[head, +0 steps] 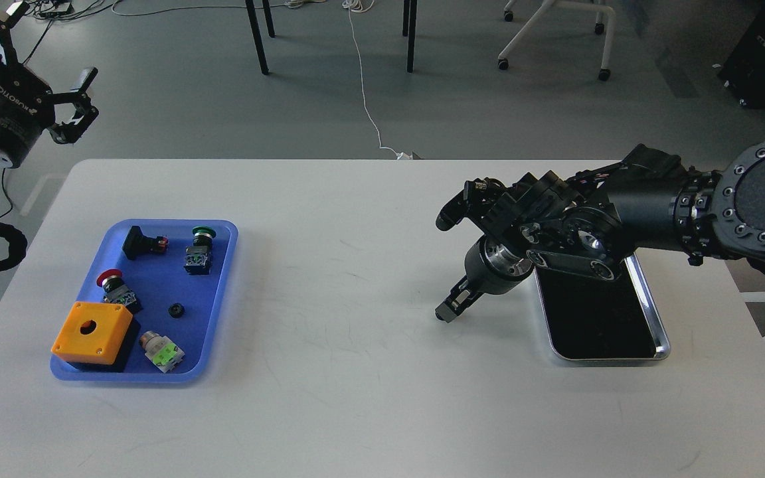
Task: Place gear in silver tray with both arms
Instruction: 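Lower the right gripper onto the black gear and close on it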
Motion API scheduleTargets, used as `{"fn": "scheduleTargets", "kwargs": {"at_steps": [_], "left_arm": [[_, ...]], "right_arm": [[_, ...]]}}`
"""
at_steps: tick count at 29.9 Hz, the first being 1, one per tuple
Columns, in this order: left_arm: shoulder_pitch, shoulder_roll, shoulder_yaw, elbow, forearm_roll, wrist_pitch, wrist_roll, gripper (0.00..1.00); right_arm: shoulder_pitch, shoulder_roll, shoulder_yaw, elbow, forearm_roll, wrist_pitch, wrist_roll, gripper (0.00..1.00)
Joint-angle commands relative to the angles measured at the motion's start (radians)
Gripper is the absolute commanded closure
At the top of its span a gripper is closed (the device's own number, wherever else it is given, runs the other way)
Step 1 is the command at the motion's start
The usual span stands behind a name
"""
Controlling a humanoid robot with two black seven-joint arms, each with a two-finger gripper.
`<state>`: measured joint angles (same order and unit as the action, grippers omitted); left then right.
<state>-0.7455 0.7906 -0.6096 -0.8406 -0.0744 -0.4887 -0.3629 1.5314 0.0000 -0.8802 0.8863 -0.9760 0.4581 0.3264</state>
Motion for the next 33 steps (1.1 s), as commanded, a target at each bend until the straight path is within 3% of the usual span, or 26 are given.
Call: {"fn": "scheduleTargets", "kwargs": {"at_steps": [1,7,23,33], "left_arm": [[0.000,0.004,-0.001,0.000,-0.001,0.000,-0.001,0.02],[0.000,0.002,-0.001,0.000,-0.001,0.000,-0.001,0.02],[0.000,0.004,-0.001,0.000,-0.001,0.000,-0.002,0.02],[0.002,0.004,-0.001,0.000,-0.001,0.000,-0.002,0.02]], "right_arm": [[-0.002,0.000,0.003,0.000,0.002,-0.002,0.002,0.39],[-0.017,0.000,0.003,0.000,0.025,-0.061,0.007,0.39],[-0.036,0.000,0.003,-0.010,0.030,-0.061,0.025,0.39],[-0.046,0.000,0.003,-0.013,0.030,-0.061,0.026,0.46]]}}
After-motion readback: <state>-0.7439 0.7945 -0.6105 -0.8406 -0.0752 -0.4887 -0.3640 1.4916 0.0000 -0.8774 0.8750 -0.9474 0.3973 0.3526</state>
